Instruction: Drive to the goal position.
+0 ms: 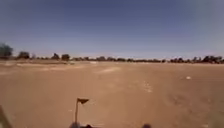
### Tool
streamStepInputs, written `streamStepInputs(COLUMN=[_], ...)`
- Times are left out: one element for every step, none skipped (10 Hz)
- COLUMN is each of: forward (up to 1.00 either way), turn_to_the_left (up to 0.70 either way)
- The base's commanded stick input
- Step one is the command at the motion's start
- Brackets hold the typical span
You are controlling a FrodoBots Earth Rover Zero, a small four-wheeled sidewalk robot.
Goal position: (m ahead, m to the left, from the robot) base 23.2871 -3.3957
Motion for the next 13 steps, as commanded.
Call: streamStepInputs(forward=[0.7,0.7,0.7,0.7,0.7,0.7,0.7,0.7,0.7,0.7,0.7,0.7,0.7], turn_to_the_left=[0.0,0.0,0.0,0.0,0.0,0.0,0.0,0.0,0.0,0.0,0.0,0.0,0.0])
